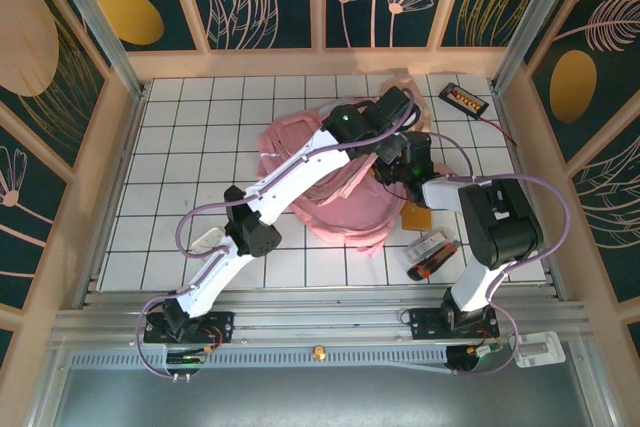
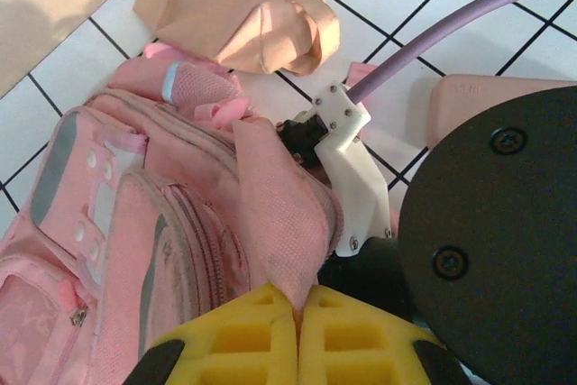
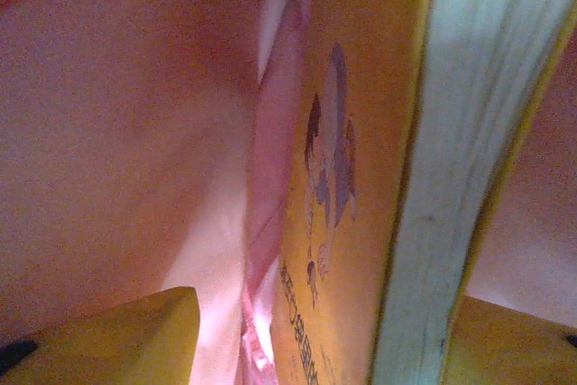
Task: Pack books, pencil case, and school supplies into a backpack
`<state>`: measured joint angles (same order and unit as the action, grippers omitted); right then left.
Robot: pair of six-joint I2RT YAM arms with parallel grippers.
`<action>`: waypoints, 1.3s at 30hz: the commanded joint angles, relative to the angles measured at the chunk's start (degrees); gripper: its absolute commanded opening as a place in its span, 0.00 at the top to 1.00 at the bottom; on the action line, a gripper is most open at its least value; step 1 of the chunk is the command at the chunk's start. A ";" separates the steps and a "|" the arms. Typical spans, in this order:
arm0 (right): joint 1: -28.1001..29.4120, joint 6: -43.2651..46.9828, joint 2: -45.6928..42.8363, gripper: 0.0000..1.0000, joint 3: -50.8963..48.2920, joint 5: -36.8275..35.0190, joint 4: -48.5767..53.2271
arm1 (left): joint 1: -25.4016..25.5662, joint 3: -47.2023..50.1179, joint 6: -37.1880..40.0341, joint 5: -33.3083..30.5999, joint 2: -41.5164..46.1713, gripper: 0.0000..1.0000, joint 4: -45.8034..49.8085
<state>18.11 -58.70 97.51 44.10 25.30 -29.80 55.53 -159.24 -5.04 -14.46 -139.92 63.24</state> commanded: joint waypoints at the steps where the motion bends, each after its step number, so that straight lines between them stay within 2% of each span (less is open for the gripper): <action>1: 1.03 5.13 -5.73 0.34 2.47 -1.99 8.24 | 0.77 -2.76 -1.33 -0.21 0.53 1.00 -3.31; 5: 0.89 7.60 -12.60 0.28 1.27 -3.28 14.53 | 0.07 -4.24 -2.65 -1.59 -0.56 1.00 -2.29; 12: -0.64 7.67 -25.21 0.25 -3.61 -2.45 19.86 | -0.33 -5.50 -4.00 -2.59 -2.14 1.00 -0.72; 20: -7.55 11.13 -41.30 0.21 -8.77 -2.34 35.56 | -0.34 -9.89 -5.54 -0.10 -5.58 0.99 0.68; 21: -8.68 12.08 -43.89 0.21 -9.15 -2.89 38.50 | -0.36 -10.60 -5.85 0.13 -5.87 0.82 1.10; 22: -9.94 13.21 -46.36 0.20 -9.38 -3.58 41.71 | -0.34 -11.14 -5.93 0.82 -6.22 0.62 1.47; 24: -12.22 15.35 -50.74 0.19 -9.77 -4.91 47.16 | -0.38 -11.90 -6.24 2.30 -6.20 0.32 2.00; 27: -13.89 17.96 -55.43 0.18 -9.39 -6.19 53.35 | -0.38 -13.15 -7.02 4.42 -5.79 0.02 2.85; 30: -13.74 19.15 -56.65 0.15 -9.66 -4.17 56.54 | -0.34 -13.13 -8.69 3.48 -4.41 0.01 4.16; 32: -12.63 18.30 -56.81 0.13 -11.23 -2.43 56.34 | -0.39 -13.14 -10.33 -1.44 -3.66 0.01 6.47; 35: -8.95 15.65 -57.54 0.12 -14.42 -3.93 54.78 | -1.38 -13.12 -15.92 -10.90 -3.08 0.01 12.12; 37: -6.22 13.05 -57.96 0.12 -16.93 -4.43 52.39 | -3.44 -11.89 -18.30 -13.43 -3.18 0.01 15.39; 39: -3.85 10.32 -57.73 0.12 -19.32 -4.21 48.87 | -5.12 -6.24 -18.35 -14.49 -2.61 0.01 16.01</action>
<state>11.81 -44.60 40.36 27.14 21.06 22.06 53.58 -168.92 -19.07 -22.65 -145.01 72.51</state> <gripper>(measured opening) 0.883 0.990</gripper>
